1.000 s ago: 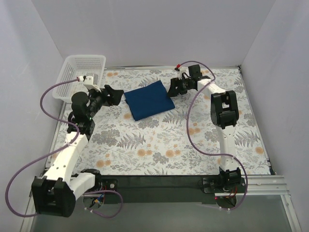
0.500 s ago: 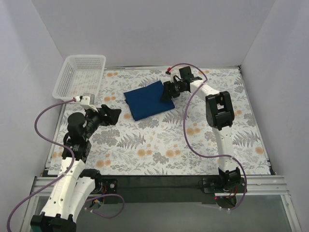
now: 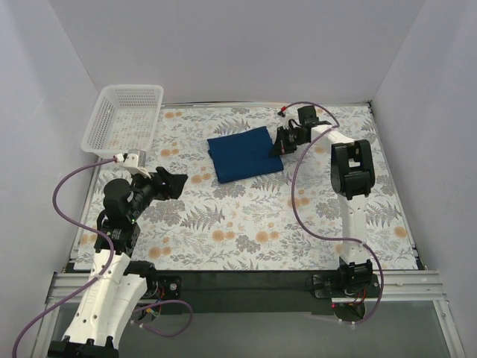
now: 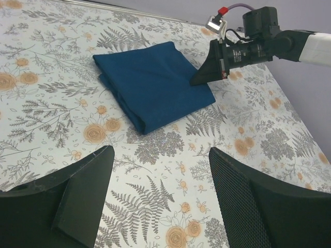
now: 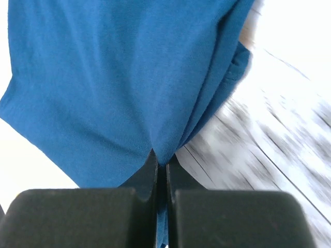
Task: Fold and stack the t-shirts
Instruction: Neatly place the folded tshirt to the corner
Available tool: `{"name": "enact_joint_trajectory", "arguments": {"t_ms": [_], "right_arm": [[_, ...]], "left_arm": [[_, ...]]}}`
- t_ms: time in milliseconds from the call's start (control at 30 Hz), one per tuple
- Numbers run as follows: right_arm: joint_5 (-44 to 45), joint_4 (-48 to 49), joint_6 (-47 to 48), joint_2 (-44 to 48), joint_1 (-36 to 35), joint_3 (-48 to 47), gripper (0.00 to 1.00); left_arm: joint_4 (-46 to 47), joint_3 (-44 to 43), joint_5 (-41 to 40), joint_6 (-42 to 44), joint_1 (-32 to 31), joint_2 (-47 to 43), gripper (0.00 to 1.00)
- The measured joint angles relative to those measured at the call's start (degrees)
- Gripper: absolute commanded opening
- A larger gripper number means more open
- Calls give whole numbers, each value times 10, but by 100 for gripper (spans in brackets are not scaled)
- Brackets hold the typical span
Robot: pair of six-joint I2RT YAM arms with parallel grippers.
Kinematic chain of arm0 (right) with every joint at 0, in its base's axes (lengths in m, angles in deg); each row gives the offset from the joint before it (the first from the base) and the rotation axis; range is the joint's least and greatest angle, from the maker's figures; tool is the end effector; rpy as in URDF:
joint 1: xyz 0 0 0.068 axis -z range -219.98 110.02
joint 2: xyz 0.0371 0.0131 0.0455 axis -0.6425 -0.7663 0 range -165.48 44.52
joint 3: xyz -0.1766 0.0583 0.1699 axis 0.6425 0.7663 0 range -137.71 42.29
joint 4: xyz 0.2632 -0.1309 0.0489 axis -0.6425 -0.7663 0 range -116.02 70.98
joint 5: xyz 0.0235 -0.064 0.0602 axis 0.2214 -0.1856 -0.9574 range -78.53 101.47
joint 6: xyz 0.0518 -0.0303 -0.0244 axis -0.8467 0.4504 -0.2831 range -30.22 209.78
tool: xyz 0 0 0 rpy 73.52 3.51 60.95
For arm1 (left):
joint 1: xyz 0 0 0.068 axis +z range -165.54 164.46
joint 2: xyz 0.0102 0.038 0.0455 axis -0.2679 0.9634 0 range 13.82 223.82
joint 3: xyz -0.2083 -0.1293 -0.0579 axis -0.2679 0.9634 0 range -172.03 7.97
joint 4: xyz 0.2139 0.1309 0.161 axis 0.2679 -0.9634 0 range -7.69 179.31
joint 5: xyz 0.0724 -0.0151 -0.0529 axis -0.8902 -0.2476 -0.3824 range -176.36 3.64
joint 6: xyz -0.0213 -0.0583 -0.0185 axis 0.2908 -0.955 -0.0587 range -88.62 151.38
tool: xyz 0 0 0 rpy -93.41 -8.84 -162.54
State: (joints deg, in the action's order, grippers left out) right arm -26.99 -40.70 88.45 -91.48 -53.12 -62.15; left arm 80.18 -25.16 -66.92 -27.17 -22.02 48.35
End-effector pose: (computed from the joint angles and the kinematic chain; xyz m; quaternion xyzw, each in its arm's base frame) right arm 0.5143 0.1523 0.0935 -0.1956 0.8806 0.3476 0.2560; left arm 0.2217 -0.0421 0.2817 -0.2358 0.7284 -0.4481 0.4615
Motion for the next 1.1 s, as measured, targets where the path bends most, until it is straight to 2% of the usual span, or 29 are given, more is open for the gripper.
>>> {"name": "enact_joint_trajectory", "arguments": {"t_ms": [233,400,567,767,833,867,900,1067,1100], "right_arm": [[30,-11,48,63,108,84,1],[61,-20,84,76,215,93,1],[125,-58,133,71,288,42,1],[208,-84,195,37,303,-56,1],[228,-91,206,26,301,-78,17],[236,-94,210,21,300,-85,29],[243,-96,212,19,299,-90,35],[277,-99,232,18,296,-91,52],[286,-99,237,18,296,-91,53]], "left_arm": [[3,18,17,-12,0,-3,68],[9,34,32,-22,0,-9,68],[14,42,46,-26,0,-10,68],[16,46,58,-27,0,-10,68],[18,46,62,-28,0,-9,68],[19,46,65,-28,0,-8,68],[19,46,66,-28,0,-6,68],[19,46,70,-27,0,1,68],[19,46,70,-25,0,2,68]]}}
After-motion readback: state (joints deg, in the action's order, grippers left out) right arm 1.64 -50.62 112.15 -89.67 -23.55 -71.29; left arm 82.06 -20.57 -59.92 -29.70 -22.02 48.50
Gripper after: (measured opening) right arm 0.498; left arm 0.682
